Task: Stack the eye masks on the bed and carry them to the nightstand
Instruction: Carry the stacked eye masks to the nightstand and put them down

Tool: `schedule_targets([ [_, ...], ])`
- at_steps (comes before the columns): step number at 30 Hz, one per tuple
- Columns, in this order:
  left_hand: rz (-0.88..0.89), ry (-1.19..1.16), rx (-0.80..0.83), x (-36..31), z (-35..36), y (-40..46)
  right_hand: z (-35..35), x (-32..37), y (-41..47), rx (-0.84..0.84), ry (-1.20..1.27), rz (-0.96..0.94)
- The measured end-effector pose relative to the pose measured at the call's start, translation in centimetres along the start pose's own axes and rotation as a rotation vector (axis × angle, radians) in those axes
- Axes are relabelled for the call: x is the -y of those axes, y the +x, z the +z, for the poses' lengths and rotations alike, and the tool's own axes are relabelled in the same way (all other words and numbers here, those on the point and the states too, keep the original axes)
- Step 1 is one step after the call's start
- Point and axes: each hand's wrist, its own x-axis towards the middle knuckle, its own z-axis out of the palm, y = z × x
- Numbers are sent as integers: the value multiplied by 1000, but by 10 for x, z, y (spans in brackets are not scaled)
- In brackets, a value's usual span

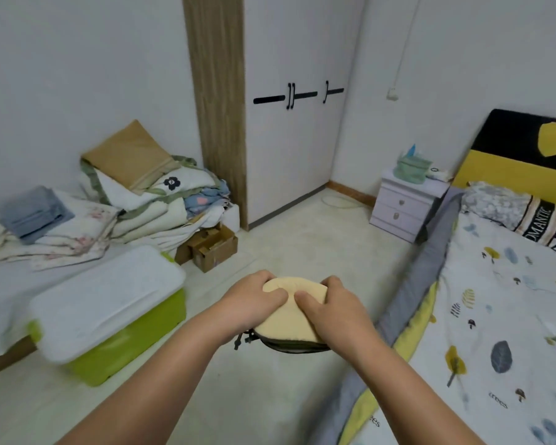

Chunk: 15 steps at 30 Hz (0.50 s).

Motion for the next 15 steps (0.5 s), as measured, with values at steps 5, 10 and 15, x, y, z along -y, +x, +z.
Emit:
schedule_targets([
  [5, -24, 1, -8, 16, -29, 44, 24, 23, 45, 12, 5, -9],
  [10, -5, 10, 7, 11, -46, 104, 29, 34, 102, -10, 10, -2],
  [15, 18, 30, 34, -4, -63, 171, 26, 45, 169, -31, 39, 25],
])
